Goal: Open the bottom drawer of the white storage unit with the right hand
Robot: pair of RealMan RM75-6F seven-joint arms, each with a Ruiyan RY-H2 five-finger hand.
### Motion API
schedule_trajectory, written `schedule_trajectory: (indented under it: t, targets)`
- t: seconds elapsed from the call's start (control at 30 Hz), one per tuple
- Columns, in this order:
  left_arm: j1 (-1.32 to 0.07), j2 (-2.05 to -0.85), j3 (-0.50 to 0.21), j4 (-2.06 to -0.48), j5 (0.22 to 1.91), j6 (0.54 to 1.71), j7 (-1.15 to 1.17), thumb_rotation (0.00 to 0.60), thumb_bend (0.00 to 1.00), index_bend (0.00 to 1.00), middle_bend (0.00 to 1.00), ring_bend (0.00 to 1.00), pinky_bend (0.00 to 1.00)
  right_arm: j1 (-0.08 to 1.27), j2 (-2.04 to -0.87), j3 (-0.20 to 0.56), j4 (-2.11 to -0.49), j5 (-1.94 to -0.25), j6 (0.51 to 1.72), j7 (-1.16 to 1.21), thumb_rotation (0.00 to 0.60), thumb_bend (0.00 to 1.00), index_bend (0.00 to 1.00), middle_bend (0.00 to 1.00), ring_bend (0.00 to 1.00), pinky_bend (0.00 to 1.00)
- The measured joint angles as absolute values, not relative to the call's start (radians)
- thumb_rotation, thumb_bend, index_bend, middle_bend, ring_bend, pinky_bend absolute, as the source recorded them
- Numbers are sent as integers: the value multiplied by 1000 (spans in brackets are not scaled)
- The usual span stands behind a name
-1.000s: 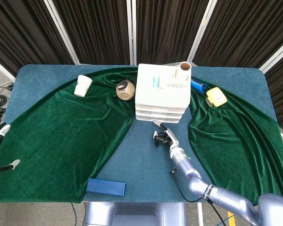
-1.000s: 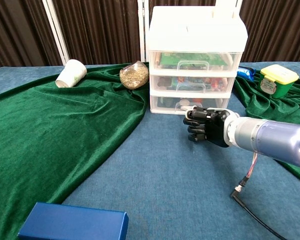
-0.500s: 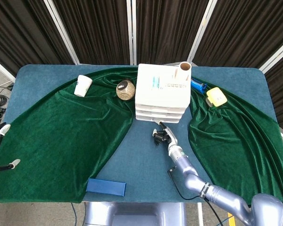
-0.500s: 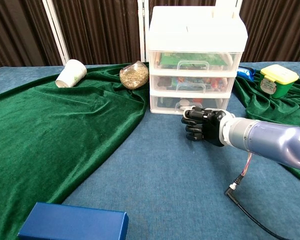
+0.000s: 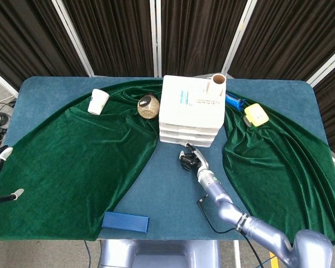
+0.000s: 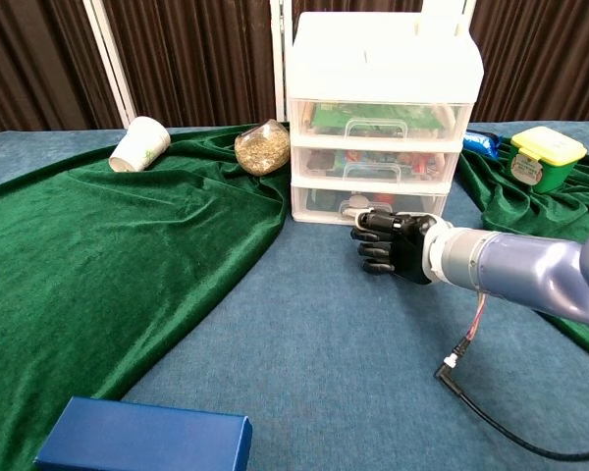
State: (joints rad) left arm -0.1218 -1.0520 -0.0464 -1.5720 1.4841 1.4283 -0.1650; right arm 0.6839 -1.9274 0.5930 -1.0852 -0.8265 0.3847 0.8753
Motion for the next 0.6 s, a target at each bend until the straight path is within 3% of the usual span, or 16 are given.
schedule_trajectory:
  t: [0.6]
  targets:
    - [-118, -1049, -42, -1583, 1494, 1439, -151, 600, 45, 0, 0, 0, 0, 573, -1877, 631, -1219, -912, 340, 927, 600, 659, 324, 908, 941, 810]
